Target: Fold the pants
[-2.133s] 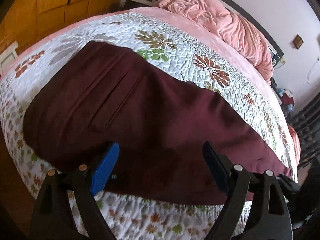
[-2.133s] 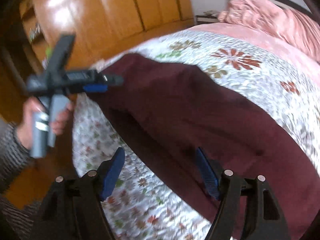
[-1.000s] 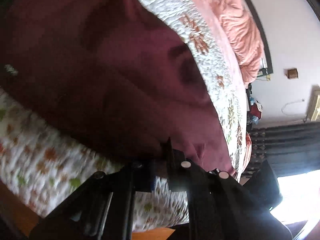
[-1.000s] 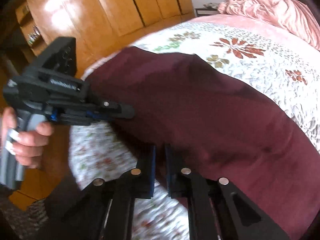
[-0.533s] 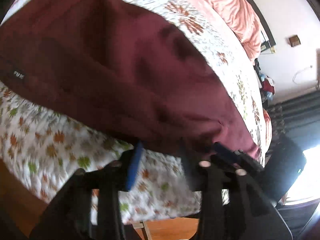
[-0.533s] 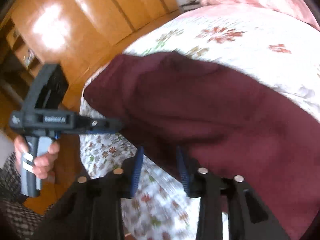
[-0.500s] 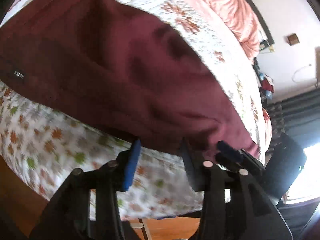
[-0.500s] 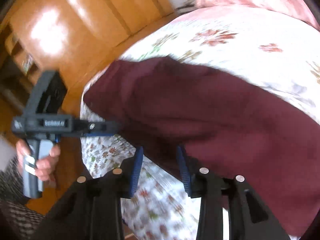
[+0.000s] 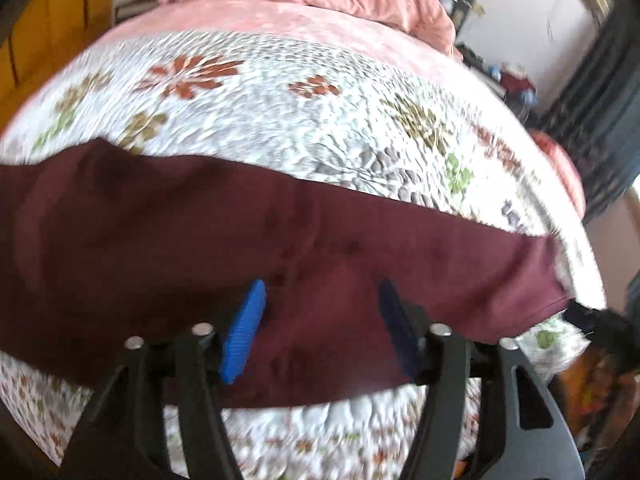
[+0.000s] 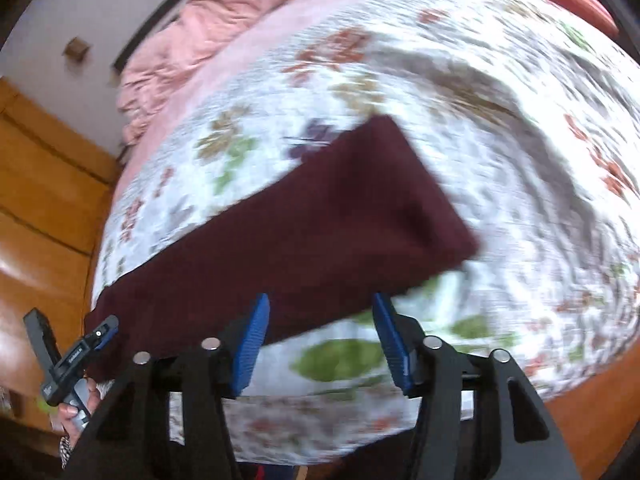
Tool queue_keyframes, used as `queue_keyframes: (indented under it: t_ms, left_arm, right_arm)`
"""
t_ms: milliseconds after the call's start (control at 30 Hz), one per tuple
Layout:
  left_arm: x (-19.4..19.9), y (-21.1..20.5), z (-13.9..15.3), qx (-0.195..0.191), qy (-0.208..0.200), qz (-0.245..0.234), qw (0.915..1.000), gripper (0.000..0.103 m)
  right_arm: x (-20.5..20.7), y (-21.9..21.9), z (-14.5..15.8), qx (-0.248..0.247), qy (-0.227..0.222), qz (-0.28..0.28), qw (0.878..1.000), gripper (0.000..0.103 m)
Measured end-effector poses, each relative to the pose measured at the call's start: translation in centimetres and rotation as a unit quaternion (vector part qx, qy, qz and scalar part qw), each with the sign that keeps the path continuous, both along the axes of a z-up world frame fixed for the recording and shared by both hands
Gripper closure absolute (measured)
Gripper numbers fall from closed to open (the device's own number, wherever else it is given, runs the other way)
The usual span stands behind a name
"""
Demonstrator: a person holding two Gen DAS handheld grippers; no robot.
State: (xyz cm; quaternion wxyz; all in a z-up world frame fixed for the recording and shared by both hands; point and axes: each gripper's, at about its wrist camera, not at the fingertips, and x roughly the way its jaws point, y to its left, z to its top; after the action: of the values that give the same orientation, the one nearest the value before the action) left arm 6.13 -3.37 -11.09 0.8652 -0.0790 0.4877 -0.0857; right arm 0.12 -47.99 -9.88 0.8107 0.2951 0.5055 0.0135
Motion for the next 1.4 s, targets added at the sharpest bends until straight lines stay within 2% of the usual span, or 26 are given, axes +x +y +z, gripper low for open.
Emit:
queue_keyframes:
  t_ms: [33, 100, 133, 267, 433, 500, 533, 567, 633, 700, 800, 900, 967, 1067, 1133, 1200, 1233, 1300, 1400]
  left_arm:
    - [0.2, -1.2, -0.4, 0.019, -0.001, -0.004, 0.9998, 0.035]
    - [0.8, -2.8, -1.0, 0.036, 0.001, -0.009, 0.9993, 0.017]
    - [0.7, -2.9, -1.5, 0.044, 0.004, -0.008, 0.999, 0.014]
    - [0.9, -4.1, -3.9, 0.066, 0.031, -0.005, 0.9973, 0.014]
    - [0.8, -3.7, -4.2, 0.054, 0.037, -0.004, 0.9978, 0.013]
    - [1.0, -3.3, -4.1, 0.042, 0.04, 0.0, 0.9983, 0.013]
    - [1.0, -3.1, -4.0, 0.037, 0.04, 0.003, 0.9985, 0.013]
    - [1.0, -3.1, -3.9, 0.032, 0.041, 0.006, 0.9986, 0.013]
    - [1.0, -2.9, -3.9, 0.026, 0.043, 0.009, 0.9987, 0.013]
    - [1.1, -2.9, -3.8, 0.025, 0.045, 0.009, 0.9986, 0.013]
    - [1.2, -2.7, -3.1, 0.014, 0.04, 0.017, 0.999, 0.013]
    - [1.0, -2.3, -0.9, 0.001, 0.003, 0.033, 0.9995, 0.013]
    - [0.9, -2.4, 0.3, -0.002, -0.015, 0.031, 0.9994, 0.013]
    - [1.1, -3.1, -0.1, 0.012, -0.014, 0.016, 0.9997, 0.013]
    - [1.5, -3.6, -1.9, 0.031, 0.007, 0.012, 0.9994, 0.013]
    - [1.9, -4.1, -4.8, 0.041, 0.043, 0.002, 0.9982, 0.013]
    - [1.5, -5.0, -5.3, 0.074, 0.017, -0.015, 0.997, 0.013]
    - [1.1, -5.6, -5.3, 0.096, 0.0, -0.026, 0.995, 0.012]
    - [1.5, -4.4, -4.5, 0.052, 0.017, -0.016, 0.9984, 0.012]
  right_arm:
    - [-0.1, -0.6, -0.4, 0.002, 0.005, -0.006, 1.0, 0.04]
    - [-0.1, -1.4, -1.5, 0.017, 0.01, -0.009, 1.0, 0.038]
    - [-0.1, -1.9, -2.0, 0.025, 0.01, -0.013, 1.0, 0.036]
    - [0.7, -3.3, -3.6, 0.073, -0.011, -0.042, 0.996, 0.033]
    - [1.7, -4.6, -4.6, 0.101, -0.038, -0.063, 0.992, 0.032]
    - [2.1, -4.7, -4.7, 0.102, -0.048, -0.068, 0.991, 0.046]
    - [2.2, -4.9, -4.9, 0.109, -0.056, -0.074, 0.99, 0.064]
    - [2.3, -5.2, -5.1, 0.125, -0.06, -0.081, 0.987, 0.073]
    - [2.3, -5.9, -5.8, 0.184, -0.073, -0.095, 0.976, 0.079]
    - [2.3, -6.2, -5.4, 0.2, -0.084, -0.094, 0.972, 0.082]
    - [2.5, -6.3, -2.6, 0.193, -0.114, -0.075, 0.972, 0.086]
    - [1.8, -7.1, 1.5, 0.183, -0.158, -0.069, 0.968, 0.088]
    - [0.9, -7.9, 3.8, 0.153, -0.181, -0.061, 0.97, 0.089]
    - [-0.4, -9.1, 4.0, 0.098, -0.162, -0.083, 0.978, 0.089]
    - [-0.7, -10.0, 1.5, 0.069, -0.116, -0.103, 0.985, 0.089]
    - [-0.3, -10.1, -3.0, 0.04, -0.038, -0.111, 0.992, 0.089]
    - [-0.2, -10.0, -4.4, 0.039, -0.026, -0.111, 0.993, 0.088]
    - [-0.9, -10.2, -5.3, 0.059, -0.041, -0.122, 0.99, 0.088]
    - [-0.4, -10.3, -4.7, 0.069, -0.044, -0.129, 0.988, 0.087]
